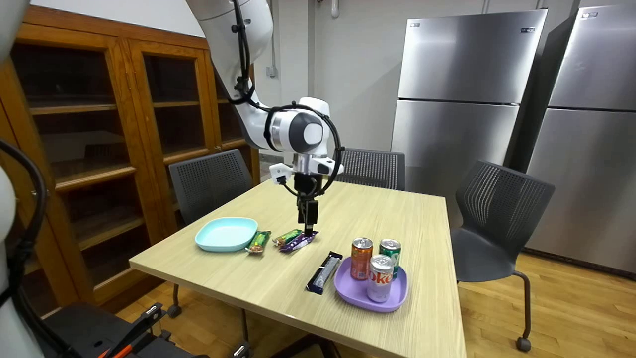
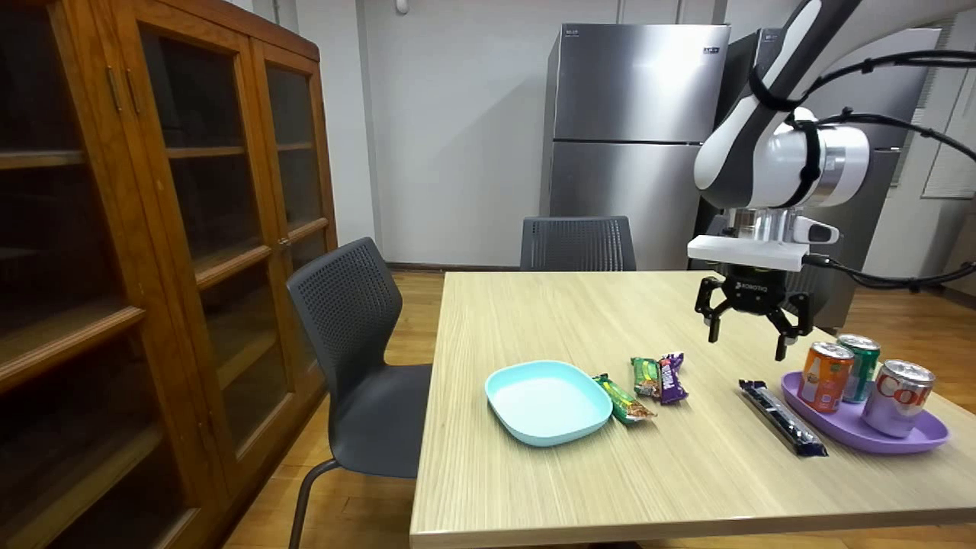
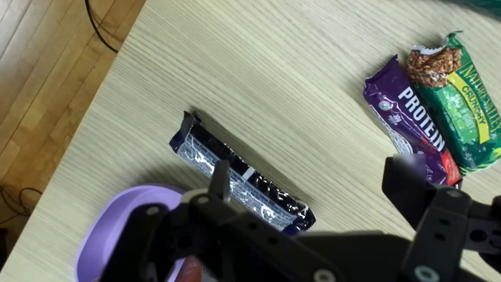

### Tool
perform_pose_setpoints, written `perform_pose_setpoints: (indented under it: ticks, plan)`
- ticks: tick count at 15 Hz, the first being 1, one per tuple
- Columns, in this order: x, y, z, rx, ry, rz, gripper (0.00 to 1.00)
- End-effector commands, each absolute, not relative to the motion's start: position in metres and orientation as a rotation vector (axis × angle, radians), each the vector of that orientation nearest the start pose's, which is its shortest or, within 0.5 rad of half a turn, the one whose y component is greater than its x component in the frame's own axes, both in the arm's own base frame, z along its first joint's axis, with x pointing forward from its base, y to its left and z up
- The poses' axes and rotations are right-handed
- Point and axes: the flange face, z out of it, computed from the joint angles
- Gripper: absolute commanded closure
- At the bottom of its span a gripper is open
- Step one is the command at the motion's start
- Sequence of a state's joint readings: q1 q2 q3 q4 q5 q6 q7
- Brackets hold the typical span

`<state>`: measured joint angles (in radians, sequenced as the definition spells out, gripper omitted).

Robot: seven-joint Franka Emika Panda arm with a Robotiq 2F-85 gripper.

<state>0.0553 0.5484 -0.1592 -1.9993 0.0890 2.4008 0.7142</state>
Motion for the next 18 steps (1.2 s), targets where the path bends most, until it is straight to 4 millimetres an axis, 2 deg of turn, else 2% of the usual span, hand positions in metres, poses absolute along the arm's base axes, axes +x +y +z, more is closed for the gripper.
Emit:
perform_pose_setpoints:
  ticks: [1,12,18]
  plan:
    - [0.597,-0.050,0.160,-2.931,1.324,0.191,0.00]
    - [0.620,-0.015,0.119,-2.992,1.243,0.210,0.00]
    - [0.636,0.002,0.112,-3.001,1.196,0.198,0.00]
